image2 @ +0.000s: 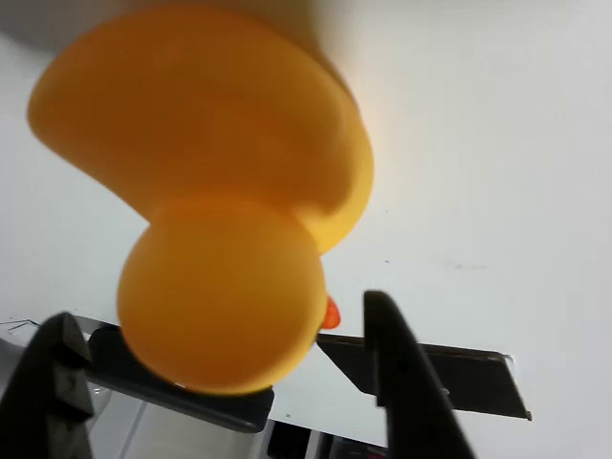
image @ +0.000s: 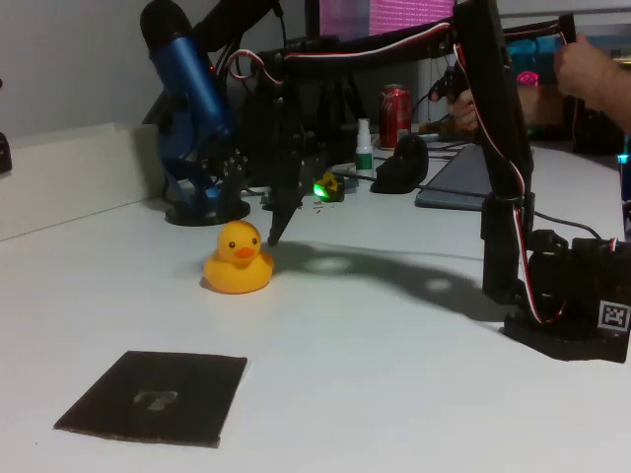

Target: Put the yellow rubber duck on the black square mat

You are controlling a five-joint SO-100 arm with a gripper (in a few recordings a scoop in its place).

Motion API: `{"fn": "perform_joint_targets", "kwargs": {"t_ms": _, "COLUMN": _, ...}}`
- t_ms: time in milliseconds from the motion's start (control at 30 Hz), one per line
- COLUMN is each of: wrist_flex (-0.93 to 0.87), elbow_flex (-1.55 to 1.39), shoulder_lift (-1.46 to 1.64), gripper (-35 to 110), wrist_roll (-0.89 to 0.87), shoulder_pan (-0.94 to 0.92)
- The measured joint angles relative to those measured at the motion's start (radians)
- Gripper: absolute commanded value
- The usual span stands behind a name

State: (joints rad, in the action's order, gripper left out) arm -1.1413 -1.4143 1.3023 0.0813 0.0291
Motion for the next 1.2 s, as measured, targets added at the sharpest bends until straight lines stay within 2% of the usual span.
{"fn": "perform_joint_targets", "kwargs": {"t_ms": 1200, "wrist_flex": 0.0, "elbow_flex": 0.029, "shoulder_lift": -0.089, "gripper": 34, "wrist_roll": 0.002, "shoulder_pan": -0.026}}
